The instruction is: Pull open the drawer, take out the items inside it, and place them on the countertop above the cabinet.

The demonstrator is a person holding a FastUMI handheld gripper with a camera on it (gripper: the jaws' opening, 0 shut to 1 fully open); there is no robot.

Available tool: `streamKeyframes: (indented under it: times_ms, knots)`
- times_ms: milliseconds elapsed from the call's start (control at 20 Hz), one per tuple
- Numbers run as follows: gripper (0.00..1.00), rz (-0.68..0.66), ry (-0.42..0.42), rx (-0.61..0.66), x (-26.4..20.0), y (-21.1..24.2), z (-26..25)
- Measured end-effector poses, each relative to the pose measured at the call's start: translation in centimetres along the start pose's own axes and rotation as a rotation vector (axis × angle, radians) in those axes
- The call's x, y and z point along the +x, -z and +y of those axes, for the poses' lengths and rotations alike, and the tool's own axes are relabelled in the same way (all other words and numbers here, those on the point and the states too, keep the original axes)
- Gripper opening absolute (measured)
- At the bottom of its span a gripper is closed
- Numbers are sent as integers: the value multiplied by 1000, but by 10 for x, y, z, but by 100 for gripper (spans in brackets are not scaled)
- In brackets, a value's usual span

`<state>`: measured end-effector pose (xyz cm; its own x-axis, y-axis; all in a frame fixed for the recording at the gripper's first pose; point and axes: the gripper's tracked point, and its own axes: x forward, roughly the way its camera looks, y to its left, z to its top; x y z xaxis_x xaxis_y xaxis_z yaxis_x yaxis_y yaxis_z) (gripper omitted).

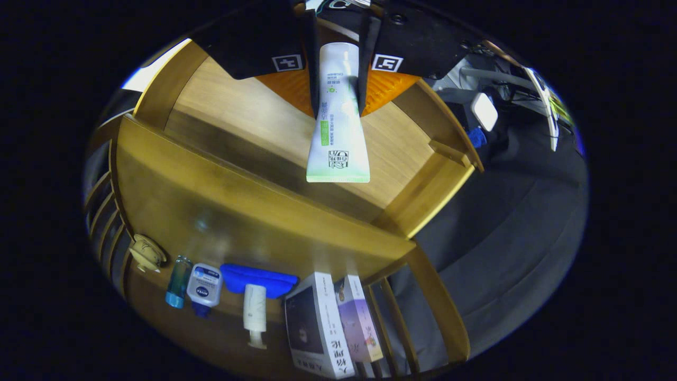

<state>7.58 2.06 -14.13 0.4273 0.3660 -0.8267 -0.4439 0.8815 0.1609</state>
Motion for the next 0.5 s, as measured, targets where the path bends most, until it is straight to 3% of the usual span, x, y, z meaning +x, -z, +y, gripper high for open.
streamKeyframes:
  times_ms: [300, 500]
  knots:
    - [33, -172, 47, 103, -23, -74, -31]
    - [33, -247, 160, 267, -10, -116, -84]
